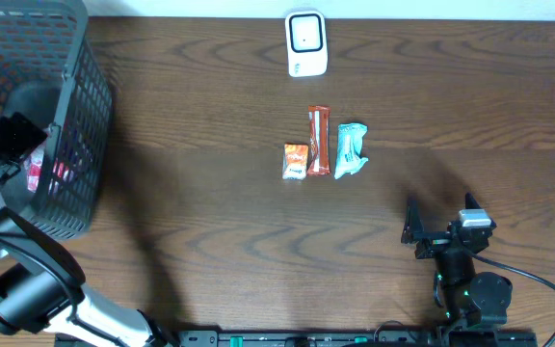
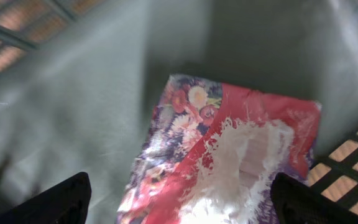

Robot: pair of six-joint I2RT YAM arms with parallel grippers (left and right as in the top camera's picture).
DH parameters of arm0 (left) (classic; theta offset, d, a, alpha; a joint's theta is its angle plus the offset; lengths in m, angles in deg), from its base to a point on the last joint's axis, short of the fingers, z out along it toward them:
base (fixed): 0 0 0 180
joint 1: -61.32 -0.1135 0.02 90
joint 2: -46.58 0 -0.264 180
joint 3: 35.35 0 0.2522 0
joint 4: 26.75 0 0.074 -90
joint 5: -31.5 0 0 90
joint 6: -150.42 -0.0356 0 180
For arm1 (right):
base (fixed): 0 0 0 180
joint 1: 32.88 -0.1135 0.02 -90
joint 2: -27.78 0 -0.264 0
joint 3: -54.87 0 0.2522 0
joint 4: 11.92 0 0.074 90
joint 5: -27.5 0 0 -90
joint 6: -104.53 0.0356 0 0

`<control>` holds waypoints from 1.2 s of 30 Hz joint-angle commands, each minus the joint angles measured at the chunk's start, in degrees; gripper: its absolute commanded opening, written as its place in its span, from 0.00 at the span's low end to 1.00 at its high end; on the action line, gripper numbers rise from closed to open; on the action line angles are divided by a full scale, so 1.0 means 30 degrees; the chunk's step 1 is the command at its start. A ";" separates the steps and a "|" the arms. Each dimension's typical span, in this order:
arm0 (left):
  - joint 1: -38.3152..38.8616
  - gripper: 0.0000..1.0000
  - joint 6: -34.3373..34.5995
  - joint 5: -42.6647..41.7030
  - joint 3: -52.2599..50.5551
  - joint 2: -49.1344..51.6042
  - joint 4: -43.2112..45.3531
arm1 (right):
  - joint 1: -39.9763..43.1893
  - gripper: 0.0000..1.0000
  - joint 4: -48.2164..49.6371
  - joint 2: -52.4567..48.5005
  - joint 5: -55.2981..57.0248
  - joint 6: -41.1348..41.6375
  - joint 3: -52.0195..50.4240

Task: Scan the item barcode
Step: 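Reach the left gripper into the basket and grasp the floral pink packet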

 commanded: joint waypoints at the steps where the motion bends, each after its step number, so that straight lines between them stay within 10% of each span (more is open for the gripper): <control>1: 0.0029 0.93 -0.0444 -0.1246 0.0131 0.0772 -0.0204 | 0.0153 0.99 -0.0058 0.0058 -0.0044 -0.0284 -0.0044; 8: 0.0022 0.92 -0.0452 -0.0379 -0.0226 0.2412 -0.1027 | 0.0153 0.99 -0.0058 0.0066 -0.0044 -0.0284 -0.0044; 15: 0.0022 0.08 -0.0437 -0.0379 -0.0211 0.3366 -0.1464 | 0.0153 0.99 -0.0058 0.0058 -0.0044 -0.0284 -0.0044; 36: 0.0342 0.07 0.3381 -0.4998 0.2266 -0.7373 0.4138 | 0.0153 0.99 -0.0058 0.0066 -0.0044 -0.0284 -0.0044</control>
